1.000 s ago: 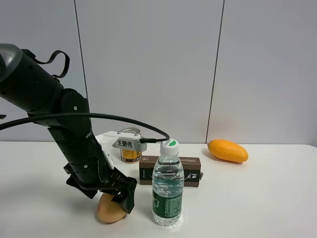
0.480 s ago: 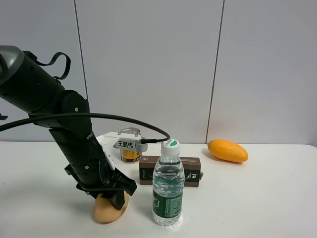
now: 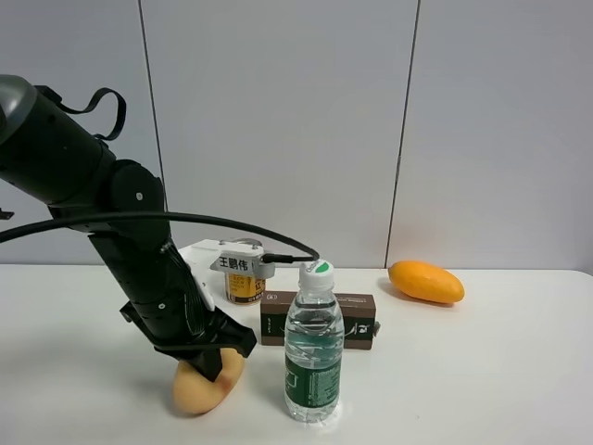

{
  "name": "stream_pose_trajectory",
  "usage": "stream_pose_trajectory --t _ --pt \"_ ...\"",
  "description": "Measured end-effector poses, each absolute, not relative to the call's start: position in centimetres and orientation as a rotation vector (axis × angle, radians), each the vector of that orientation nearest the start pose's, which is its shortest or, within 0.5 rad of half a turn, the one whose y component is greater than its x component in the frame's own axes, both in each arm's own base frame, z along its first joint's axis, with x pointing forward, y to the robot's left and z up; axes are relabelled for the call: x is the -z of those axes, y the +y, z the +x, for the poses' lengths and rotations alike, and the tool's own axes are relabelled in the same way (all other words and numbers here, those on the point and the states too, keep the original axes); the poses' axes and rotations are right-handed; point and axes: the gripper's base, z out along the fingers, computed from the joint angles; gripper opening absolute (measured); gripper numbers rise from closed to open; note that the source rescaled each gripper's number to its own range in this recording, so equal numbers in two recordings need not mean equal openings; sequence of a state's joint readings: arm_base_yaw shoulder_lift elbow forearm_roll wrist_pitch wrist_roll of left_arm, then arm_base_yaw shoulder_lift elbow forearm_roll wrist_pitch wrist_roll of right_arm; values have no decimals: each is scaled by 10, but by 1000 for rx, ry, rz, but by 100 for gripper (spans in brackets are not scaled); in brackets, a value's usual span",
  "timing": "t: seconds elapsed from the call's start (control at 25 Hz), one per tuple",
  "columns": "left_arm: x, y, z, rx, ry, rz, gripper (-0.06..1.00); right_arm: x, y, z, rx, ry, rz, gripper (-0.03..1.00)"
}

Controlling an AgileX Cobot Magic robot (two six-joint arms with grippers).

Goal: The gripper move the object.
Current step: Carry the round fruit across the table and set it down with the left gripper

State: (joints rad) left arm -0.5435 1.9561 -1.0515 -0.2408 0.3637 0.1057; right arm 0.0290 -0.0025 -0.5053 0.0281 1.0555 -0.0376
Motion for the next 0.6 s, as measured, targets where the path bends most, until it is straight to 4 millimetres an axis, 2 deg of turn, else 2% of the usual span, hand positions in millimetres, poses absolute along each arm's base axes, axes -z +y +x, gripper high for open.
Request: stream_pose_trajectory --t 0.36,0.6 --pt "-176 -192 301 342 2600 607 1 -279 2 -6 -28 2030 -69 100" --pt "-214 -184 291 315 2506 669 1 -279 2 -6 -28 2030 -69 100"
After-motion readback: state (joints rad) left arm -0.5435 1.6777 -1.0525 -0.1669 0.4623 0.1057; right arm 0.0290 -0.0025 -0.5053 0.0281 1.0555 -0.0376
